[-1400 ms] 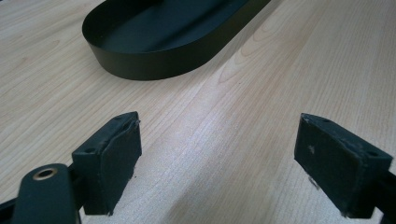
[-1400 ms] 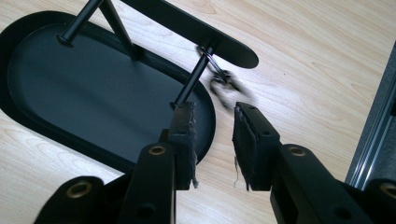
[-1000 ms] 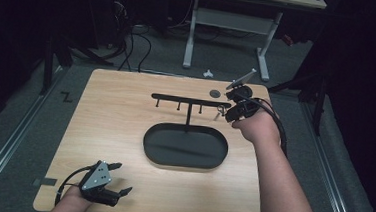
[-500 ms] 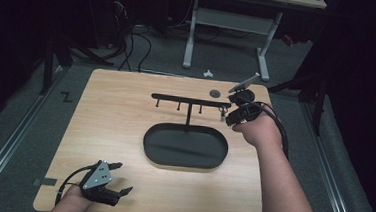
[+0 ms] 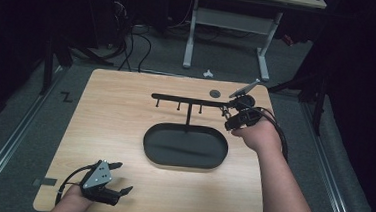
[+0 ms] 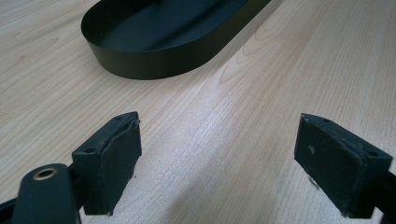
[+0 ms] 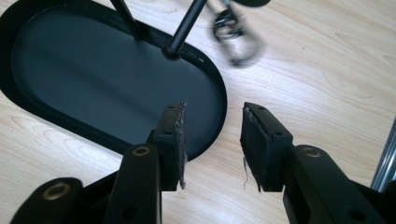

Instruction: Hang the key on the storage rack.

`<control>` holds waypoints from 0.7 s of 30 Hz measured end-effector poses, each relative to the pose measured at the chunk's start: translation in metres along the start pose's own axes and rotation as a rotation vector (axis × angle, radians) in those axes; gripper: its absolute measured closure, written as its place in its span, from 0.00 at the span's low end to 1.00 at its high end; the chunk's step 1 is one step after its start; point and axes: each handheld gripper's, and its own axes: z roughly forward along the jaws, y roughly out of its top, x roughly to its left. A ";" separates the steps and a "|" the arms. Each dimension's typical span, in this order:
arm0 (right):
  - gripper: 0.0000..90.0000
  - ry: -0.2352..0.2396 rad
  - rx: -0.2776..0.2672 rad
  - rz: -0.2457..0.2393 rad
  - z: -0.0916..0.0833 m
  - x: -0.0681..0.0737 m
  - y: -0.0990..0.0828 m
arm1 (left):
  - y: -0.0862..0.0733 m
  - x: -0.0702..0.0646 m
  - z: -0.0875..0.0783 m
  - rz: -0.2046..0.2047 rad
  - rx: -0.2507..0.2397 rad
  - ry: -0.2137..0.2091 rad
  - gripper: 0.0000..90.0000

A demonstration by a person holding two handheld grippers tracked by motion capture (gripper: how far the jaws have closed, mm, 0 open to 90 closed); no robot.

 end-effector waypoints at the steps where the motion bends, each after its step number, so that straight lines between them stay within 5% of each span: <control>1: 0.67 0.002 0.000 0.004 0.001 0.000 -0.001 | 0.000 0.000 0.000 0.000 0.000 0.000 0.17; 21: 0.55 0.007 -0.043 0.025 0.044 -0.001 -0.042 | 0.000 -0.001 0.001 0.001 0.001 0.006 0.17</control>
